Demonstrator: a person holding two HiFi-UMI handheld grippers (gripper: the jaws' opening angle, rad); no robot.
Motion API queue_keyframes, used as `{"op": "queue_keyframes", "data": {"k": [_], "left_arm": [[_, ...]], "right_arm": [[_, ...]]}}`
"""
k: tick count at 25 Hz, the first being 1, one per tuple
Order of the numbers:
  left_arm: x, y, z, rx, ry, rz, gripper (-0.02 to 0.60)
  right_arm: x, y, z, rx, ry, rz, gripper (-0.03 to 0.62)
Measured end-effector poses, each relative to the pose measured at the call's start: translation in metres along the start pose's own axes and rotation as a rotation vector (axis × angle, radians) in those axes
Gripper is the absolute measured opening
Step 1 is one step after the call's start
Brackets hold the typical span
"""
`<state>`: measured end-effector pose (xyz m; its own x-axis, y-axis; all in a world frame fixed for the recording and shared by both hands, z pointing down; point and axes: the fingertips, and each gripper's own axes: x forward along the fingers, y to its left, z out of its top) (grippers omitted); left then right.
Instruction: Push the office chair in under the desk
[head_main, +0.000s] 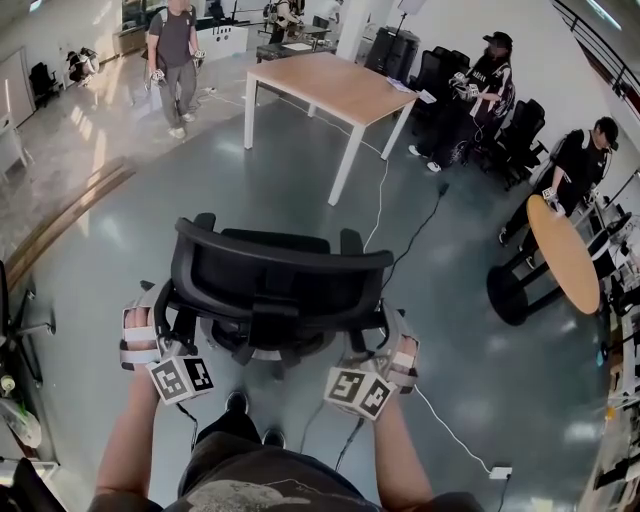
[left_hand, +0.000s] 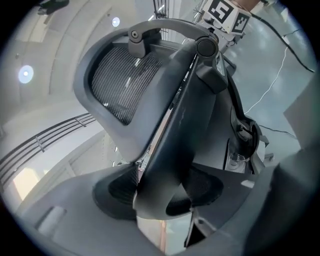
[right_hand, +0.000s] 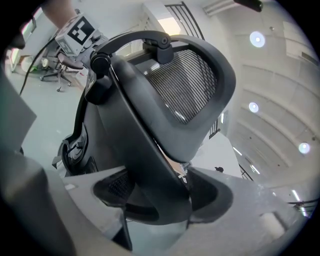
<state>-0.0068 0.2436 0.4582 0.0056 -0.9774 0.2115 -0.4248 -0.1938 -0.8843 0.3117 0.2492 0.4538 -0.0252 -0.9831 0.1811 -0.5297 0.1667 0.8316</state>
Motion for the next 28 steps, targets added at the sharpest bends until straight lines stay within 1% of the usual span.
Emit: {"op": "queue_keyframes", "data": {"k": [4,7,10,13,16,18,21,23,28], "left_arm": [[0.003,-0.003,-0.006,0.023,0.048,-0.026,0.285],[0.004,-0.003,-0.011,0.048,0.041,-0.048,0.281],[0.006,0.000,-0.010,0.055,0.038,-0.061,0.276],[0.009,0.001,-0.011,0.064,0.064,-0.074,0.272],[0.017,0.000,-0.016,0.071,0.087,-0.082,0.270],[0.026,0.008,-0.022,0.070,0.085,-0.084,0.270],[0.046,0.034,-0.032,0.067,0.069,-0.083,0.270],[0.058,0.045,-0.038,0.065,0.059,-0.084,0.270],[0.079,0.032,-0.046,0.062,0.027,-0.086,0.270]], "right_arm": [[0.000,0.003,0.003,0.006,0.020,0.008,0.307],[-0.002,0.004,0.008,-0.005,0.001,0.013,0.302],[0.000,0.005,0.008,-0.025,-0.006,0.022,0.295],[0.001,0.001,0.013,-0.018,0.007,0.036,0.291],[0.008,0.006,0.012,-0.036,0.008,0.046,0.288],[0.018,0.009,0.020,-0.043,0.006,0.050,0.288],[0.039,0.005,0.045,-0.038,0.001,0.043,0.285],[0.052,0.006,0.053,-0.045,0.000,0.039,0.285],[0.062,0.020,0.051,-0.046,0.000,0.037,0.279]]}}
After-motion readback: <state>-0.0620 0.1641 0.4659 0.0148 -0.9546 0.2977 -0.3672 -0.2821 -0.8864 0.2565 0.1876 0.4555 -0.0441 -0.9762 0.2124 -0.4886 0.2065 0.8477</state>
